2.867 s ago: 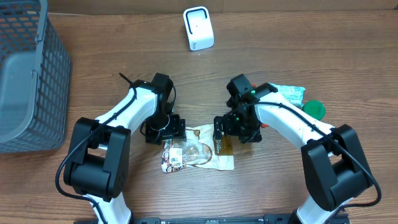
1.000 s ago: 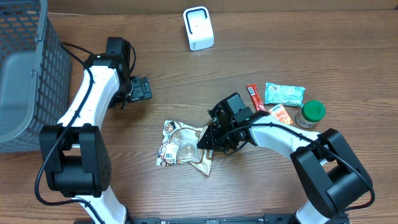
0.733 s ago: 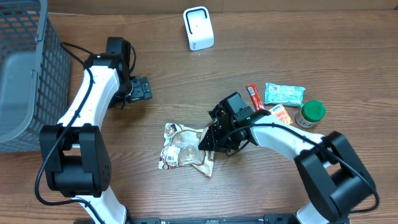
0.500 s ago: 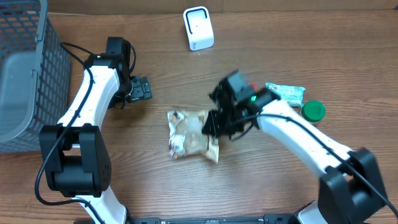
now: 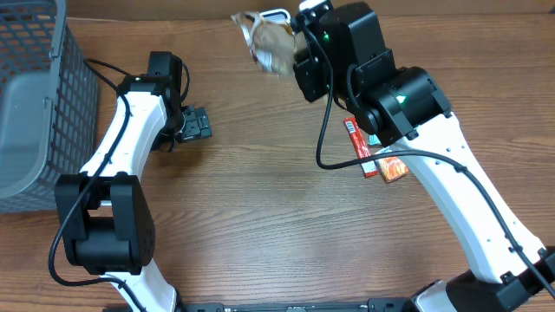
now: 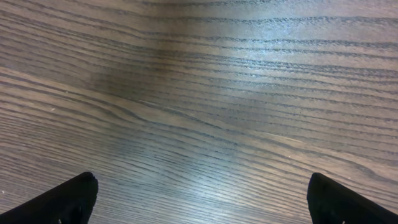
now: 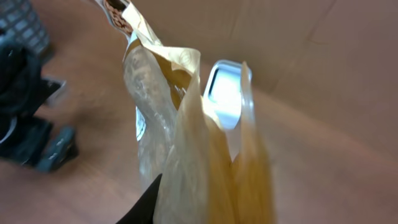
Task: Scan the item barcode
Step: 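Grasp the Pantree bag with the right gripper and lift it, then hold the Pantree bag under the white scanner with the right gripper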
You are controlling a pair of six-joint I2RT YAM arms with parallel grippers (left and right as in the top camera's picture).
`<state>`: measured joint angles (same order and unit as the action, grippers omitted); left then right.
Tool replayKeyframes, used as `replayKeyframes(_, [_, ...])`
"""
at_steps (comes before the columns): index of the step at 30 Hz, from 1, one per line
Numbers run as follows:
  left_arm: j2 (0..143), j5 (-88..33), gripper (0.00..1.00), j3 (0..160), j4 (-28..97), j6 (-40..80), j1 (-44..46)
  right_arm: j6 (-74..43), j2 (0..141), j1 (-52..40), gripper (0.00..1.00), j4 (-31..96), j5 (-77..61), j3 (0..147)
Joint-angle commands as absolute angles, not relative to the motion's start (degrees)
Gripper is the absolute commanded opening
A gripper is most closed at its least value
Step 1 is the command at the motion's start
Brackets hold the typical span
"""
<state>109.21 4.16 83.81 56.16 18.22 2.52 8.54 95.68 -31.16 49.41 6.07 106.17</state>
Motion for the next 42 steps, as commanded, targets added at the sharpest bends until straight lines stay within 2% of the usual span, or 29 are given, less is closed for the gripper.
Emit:
replayKeyframes(1, [108.12, 4.86, 1.0, 84.09, 56.31, 18.02, 2.44, 20.14, 99.63, -31.0, 0.04, 43.68, 12.86, 107.2])
replayKeyframes(8, [108.12, 4.86, 1.0, 84.09, 56.31, 18.02, 2.44, 25.85, 107.57, -31.0, 0.04, 32.49, 17.26, 107.2])
replayKeyframes(14, [108.12, 4.86, 1.0, 84.09, 56.31, 18.02, 2.44, 26.59, 115.04, -30.94, 0.04, 19.7, 26.85, 107.2])
replayKeyframes(21, [108.12, 4.86, 0.99, 84.09, 56.31, 18.02, 2.44, 31.83, 121.93, -30.92, 0.04, 9.89, 27.03, 107.2])
replayKeyframes(27, [108.12, 4.86, 1.0, 84.09, 56.31, 18.02, 2.44, 31.83, 126.28, -30.83, 0.04, 1.67, 33.67, 107.2])
replayKeyframes(42, [108.12, 4.86, 1.0, 84.09, 56.31, 18.02, 2.44, 31.79, 130.74, -30.79, 0.04, 3.77, 31.66, 107.18])
